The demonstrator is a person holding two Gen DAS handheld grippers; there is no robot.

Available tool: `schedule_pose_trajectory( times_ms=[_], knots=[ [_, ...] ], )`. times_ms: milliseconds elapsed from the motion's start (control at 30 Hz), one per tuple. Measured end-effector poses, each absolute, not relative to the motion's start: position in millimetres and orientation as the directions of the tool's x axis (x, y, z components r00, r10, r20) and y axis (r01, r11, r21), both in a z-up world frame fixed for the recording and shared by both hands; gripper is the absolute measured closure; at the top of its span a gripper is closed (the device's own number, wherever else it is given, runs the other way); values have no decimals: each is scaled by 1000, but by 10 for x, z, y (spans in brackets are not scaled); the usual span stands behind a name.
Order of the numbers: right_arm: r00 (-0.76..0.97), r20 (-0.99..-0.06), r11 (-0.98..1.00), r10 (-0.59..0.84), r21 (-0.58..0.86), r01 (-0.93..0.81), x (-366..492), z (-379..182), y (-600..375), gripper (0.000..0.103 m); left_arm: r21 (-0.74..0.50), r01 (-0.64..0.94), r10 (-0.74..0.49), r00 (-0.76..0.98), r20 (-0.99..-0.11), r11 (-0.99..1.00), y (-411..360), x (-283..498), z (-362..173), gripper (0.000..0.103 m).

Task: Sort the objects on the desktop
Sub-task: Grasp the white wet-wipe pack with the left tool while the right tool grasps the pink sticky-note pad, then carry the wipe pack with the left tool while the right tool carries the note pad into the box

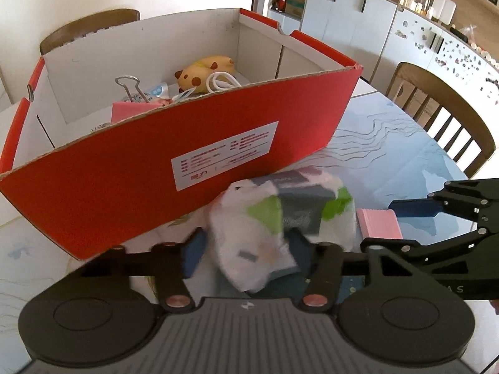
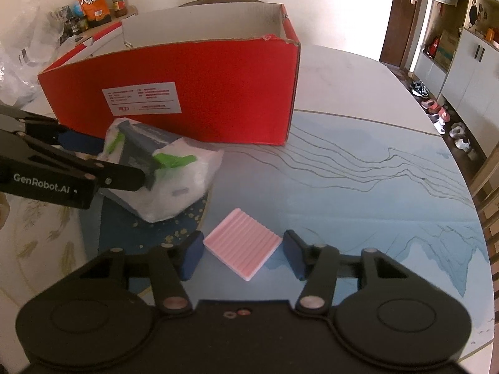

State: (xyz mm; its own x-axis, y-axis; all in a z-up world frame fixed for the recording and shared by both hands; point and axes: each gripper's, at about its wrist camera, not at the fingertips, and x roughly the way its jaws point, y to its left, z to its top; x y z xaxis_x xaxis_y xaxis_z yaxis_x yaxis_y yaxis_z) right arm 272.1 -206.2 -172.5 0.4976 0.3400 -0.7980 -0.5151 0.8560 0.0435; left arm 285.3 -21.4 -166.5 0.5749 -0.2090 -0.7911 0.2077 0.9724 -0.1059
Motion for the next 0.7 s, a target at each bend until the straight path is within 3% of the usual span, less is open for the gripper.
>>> schedule_pose_trajectory(
  times_ms=[233,700],
  knots=[
    [481,-807,860,342,63,-507,2721,-1705,-2100,48,-124,215,-229,580,-782,969,-243,2830,-1618,73],
    [478,-796,855,371,92,-511,2612,-1499,-2251,48,-199,186,-272,651,-708,962,-172,2478,-1295,77]
  ],
)
